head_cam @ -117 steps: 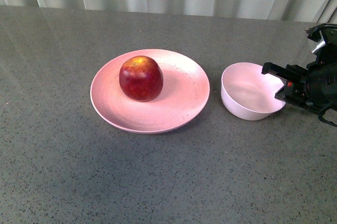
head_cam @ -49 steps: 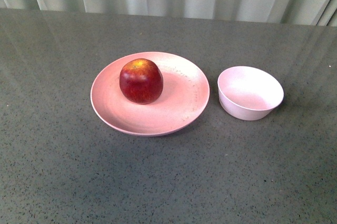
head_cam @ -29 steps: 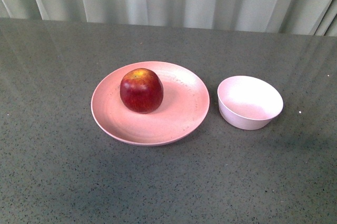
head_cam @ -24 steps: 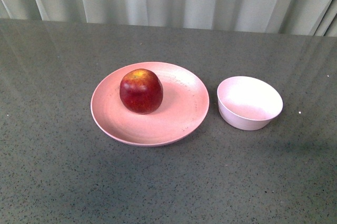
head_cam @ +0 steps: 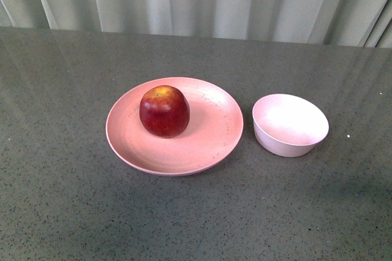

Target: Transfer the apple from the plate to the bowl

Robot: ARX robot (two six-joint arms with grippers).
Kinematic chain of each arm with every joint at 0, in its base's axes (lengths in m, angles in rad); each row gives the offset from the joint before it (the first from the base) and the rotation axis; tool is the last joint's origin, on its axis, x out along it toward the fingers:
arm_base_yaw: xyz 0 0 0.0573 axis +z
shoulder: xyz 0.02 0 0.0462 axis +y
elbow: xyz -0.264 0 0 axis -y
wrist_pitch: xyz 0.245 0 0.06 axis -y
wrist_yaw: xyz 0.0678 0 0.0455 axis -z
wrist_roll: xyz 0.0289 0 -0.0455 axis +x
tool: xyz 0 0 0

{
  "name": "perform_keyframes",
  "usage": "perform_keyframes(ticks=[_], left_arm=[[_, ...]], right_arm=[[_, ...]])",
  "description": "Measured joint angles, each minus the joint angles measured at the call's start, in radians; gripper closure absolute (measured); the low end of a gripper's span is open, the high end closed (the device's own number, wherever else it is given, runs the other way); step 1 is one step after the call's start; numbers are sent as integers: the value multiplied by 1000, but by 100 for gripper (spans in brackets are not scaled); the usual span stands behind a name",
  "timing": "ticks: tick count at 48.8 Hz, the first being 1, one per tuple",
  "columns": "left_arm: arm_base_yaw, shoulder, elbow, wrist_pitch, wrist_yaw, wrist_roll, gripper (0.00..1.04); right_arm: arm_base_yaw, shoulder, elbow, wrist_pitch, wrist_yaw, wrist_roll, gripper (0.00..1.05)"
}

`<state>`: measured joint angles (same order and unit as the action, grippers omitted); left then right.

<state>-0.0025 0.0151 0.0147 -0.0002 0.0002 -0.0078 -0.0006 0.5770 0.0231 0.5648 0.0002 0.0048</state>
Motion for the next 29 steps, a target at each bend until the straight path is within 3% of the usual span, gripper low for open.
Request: perform_keyframes(ticks=[29], left_arm=[[0, 0, 0, 0, 0, 0, 9]], right_arm=[[0, -291, 0, -277, 0, 0, 103]])
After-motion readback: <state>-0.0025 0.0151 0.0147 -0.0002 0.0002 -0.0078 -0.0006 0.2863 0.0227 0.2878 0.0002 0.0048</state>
